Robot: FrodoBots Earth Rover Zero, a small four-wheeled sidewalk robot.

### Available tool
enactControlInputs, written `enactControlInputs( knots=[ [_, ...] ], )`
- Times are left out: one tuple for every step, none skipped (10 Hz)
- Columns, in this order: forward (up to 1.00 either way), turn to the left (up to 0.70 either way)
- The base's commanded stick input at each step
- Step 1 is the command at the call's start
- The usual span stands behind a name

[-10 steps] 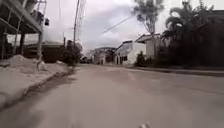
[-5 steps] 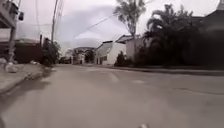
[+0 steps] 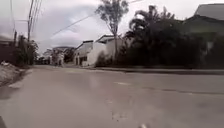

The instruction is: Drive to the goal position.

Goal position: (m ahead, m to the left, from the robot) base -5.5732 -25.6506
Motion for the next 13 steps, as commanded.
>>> enactControlInputs(
  knots=[
    [0.7, -0.27],
    [0.7, -0.14],
    [0.7, 0.0],
    [0.2, 0.0],
    [0.0, -0.23],
    [0.0, -0.45],
    [0.3, -0.37],
    [0.7, -0.27],
    [0.7, -0.27],
    [0.7, -0.27],
    [0.7, -0.27],
    [0.7, -0.27],
    [0.7, -0.27]
  ],
)
